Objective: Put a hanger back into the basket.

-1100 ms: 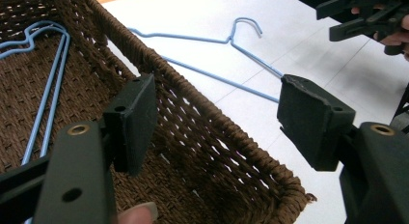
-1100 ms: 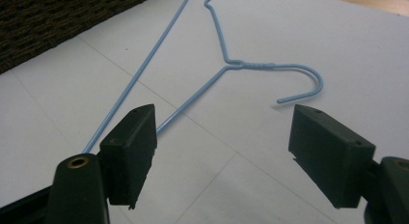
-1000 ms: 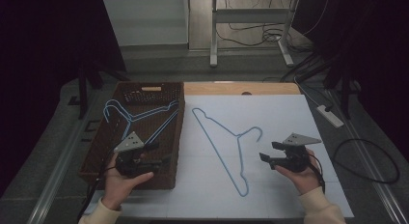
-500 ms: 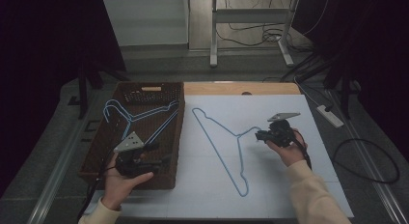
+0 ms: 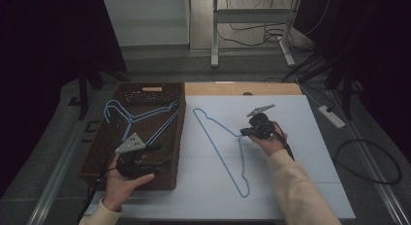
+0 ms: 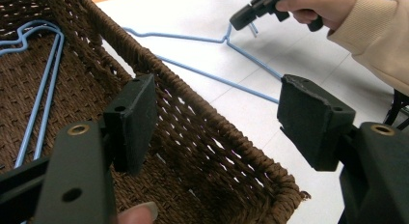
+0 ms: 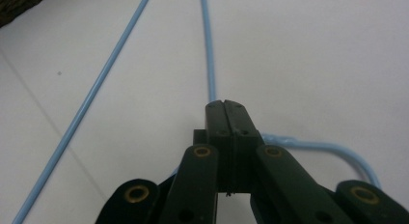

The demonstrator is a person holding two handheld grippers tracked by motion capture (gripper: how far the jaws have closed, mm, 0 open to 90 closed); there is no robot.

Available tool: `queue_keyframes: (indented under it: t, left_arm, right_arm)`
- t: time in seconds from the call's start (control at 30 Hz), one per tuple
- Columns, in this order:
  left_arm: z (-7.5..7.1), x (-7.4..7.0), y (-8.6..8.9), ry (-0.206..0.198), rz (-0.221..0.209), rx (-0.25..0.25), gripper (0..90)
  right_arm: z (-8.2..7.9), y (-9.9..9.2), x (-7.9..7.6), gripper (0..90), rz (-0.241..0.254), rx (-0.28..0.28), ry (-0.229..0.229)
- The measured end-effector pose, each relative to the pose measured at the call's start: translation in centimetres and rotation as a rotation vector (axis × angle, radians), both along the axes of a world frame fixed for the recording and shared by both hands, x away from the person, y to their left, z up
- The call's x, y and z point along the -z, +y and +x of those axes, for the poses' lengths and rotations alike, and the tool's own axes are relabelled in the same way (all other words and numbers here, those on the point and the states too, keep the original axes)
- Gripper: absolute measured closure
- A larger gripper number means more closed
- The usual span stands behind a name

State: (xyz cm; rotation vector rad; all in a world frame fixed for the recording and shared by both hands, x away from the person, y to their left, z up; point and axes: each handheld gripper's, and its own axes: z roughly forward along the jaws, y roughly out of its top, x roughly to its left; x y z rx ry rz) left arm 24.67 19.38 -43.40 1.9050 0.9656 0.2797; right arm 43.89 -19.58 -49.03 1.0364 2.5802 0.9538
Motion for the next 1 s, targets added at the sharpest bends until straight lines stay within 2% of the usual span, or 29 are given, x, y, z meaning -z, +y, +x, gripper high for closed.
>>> queue_keyframes:
  t: [0.1, 0.13, 0.17, 0.33, 0.47, 0.6, 0.87, 1.0]
  left_arm:
    - [0.0, 0.0, -0.1, 0.0, 0.001, 0.001, 31.4]
    - [0.0, 0.0, -0.1, 0.0, 0.002, 0.001, 31.5]
    - [0.0, 0.0, -0.1, 0.0, 0.002, 0.001, 31.5]
    - [0.0, 0.1, 0.0, 0.0, 0.003, 0.002, 31.5]
    - [0.1, 0.1, -0.1, 0.001, 0.005, 0.005, 31.5]
    - [0.1, 0.1, -0.2, 0.002, 0.006, 0.007, 31.6]
    - [0.1, 0.1, 0.0, 0.0, 0.003, 0.005, 31.8]
    - [0.1, 0.1, -0.1, 0.0, 0.003, 0.006, 31.8]
  right_arm:
    - [1.1, -0.2, 0.2, 90.0, -0.029, 0.036, -0.008]
    - [1.9, -0.8, 0.5, 90.0, -0.031, 0.065, 0.003]
    - [1.9, -0.8, 0.5, 90.0, -0.031, 0.065, 0.003]
    - [3.0, -3.1, 0.9, 90.0, -0.047, 0.141, 0.02]
    - [2.9, -4.0, 0.8, 90.0, -0.061, 0.152, 0.018]
    - [2.9, -4.0, 0.7, 90.0, -0.067, 0.151, 0.016]
    - [2.6, -4.7, 1.0, 90.0, -0.138, 0.157, 0.026]
    - [2.2, -5.2, 0.9, 90.0, -0.143, 0.15, 0.033]
